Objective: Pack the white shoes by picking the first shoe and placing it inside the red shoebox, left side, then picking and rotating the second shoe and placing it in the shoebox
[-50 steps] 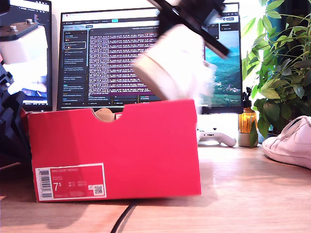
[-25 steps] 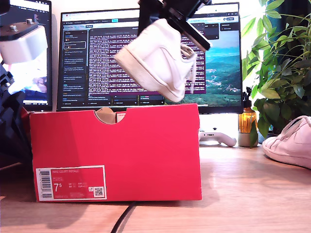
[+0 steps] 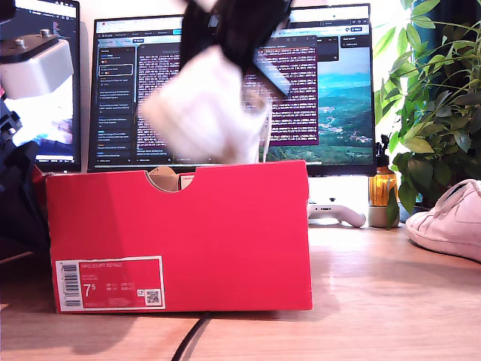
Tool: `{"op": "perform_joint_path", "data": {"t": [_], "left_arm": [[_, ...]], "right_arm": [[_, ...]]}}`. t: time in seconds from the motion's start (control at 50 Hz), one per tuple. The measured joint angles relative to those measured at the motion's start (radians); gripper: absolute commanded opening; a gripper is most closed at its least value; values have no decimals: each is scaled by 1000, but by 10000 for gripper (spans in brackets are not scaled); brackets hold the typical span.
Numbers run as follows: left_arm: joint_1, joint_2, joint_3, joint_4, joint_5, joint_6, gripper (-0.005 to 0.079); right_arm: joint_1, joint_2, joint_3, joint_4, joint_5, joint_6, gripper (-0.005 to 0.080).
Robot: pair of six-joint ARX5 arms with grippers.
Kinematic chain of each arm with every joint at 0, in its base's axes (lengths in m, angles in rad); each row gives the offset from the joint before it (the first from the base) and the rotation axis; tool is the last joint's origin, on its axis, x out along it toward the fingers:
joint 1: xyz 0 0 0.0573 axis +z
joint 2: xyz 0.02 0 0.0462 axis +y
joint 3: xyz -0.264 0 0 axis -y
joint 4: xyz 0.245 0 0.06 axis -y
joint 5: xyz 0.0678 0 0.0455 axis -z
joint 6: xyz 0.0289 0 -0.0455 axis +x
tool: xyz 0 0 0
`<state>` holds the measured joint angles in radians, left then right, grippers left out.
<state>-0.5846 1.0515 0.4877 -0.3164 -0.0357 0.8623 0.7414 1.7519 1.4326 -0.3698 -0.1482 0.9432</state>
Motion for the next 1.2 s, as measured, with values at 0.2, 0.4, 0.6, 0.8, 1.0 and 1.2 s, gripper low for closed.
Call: {"op": "perform_joint_path", "data": {"t": [0.2,0.4,0.6,0.8,1.0,1.2], "left_arm": [[0,0,0,0,0,0,-19],[0,0,0,0,0,0,-19],[0,0,0,0,0,0,-19],[0,0,0,0,0,0,-19],[0,0,0,0,0,0,-19],[0,0,0,0,0,0,-19]], "right_arm": [[0,60,0,44,1,3,-11],[0,80,0,72,0,3,-11],[5,155,0,98,0,2,-11],[13,203,0,100,11,-6,-11],[14,204,0,100,24,-20,20],[19,206,0,108,25,-24,196]]}}
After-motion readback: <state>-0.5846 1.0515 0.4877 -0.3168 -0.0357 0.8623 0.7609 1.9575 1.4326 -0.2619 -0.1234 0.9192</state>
